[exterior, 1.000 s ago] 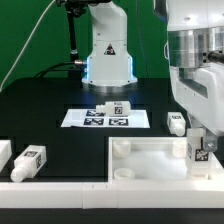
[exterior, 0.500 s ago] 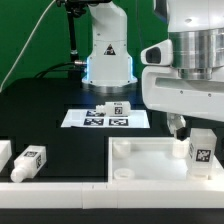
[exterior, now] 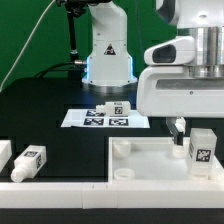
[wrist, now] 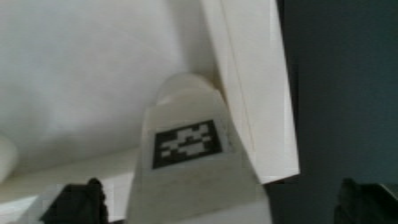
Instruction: Assemble one leg
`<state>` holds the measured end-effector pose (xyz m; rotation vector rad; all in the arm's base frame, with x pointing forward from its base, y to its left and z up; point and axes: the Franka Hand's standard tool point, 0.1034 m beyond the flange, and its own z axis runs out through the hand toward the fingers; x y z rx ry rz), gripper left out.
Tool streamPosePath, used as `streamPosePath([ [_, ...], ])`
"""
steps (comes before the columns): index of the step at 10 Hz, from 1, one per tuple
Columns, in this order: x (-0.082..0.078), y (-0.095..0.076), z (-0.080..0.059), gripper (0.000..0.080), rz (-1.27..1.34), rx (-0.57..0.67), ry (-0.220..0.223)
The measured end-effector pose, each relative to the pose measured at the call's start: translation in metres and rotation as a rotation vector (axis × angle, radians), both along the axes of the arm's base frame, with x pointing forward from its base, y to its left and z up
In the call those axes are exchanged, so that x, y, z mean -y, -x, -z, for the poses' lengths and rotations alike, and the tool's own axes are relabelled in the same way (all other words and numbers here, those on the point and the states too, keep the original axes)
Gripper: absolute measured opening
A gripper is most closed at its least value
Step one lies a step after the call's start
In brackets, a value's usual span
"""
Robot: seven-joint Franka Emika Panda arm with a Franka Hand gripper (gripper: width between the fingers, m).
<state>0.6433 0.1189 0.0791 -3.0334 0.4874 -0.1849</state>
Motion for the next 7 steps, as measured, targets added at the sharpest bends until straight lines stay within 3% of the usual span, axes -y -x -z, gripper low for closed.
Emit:
streamPosePath([
  [1,-0.0001,0.0000,0.0000,0.0560,0.020,-0.001,-0.004],
  [2,-0.0005,0.0000,-0.0001,0.0362,0.085,-0.004,-0.012],
  [3,0.0007,0.0003,0.0003,0.0362,0.139,-0.007,-0.018],
  [4,0.0022,0.0003,0.0004,0.0301,0.231,-0.011,-0.028],
  [7,0.0022,0.0049,0.0030,0.0297,0.650,-0.044,-0.075],
])
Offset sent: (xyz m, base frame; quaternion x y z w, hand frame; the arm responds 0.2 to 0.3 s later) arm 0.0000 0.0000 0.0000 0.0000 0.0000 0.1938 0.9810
